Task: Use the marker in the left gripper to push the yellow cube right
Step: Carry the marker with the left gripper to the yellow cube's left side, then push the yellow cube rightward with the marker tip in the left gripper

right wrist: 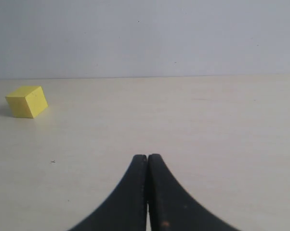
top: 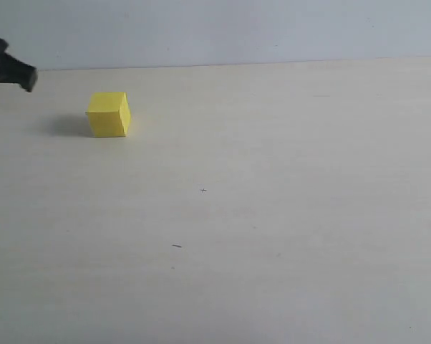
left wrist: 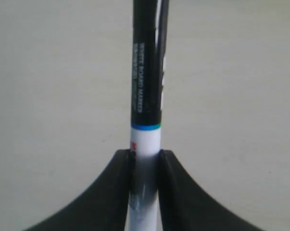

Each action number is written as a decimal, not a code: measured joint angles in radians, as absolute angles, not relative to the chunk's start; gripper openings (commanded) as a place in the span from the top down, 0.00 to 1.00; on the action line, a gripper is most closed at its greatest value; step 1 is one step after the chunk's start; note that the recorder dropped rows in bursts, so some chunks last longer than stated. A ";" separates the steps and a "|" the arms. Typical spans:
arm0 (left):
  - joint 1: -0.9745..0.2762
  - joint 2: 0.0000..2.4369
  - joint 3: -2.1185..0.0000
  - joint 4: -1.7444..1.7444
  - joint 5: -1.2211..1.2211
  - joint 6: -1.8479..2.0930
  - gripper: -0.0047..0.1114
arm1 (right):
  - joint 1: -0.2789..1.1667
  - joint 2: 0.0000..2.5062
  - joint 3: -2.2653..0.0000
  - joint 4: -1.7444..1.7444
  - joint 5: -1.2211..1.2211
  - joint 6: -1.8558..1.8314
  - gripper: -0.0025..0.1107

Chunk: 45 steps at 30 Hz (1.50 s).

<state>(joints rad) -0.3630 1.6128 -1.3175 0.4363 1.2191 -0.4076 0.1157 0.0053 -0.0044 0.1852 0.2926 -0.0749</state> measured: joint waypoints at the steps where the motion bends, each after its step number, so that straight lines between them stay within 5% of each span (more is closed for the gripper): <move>1: -0.295 1.628 -1.301 0.447 1.162 -0.356 0.96 | 0.116 0.005 -0.004 0.185 0.293 -0.075 0.98; 10: -0.096 1.884 -1.294 0.494 0.723 0.615 0.96 | 0.116 0.005 -0.004 0.185 0.293 -0.075 0.98; 18: -0.010 2.064 -1.300 0.610 0.306 0.830 0.96 | 0.116 0.005 -0.004 0.185 0.293 -0.075 0.98; 36: -0.017 2.150 -1.301 0.719 0.163 0.805 0.96 | 0.116 0.005 -0.004 0.185 0.293 -0.075 0.98; 45: -0.235 2.150 -1.310 0.686 0.197 0.780 0.96 | 0.116 0.005 -0.004 0.185 0.293 -0.075 0.98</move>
<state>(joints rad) -0.2348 2.1504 -1.3101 0.6862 0.1967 0.7798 0.1157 0.0053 -0.0044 0.1852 0.2926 -0.0749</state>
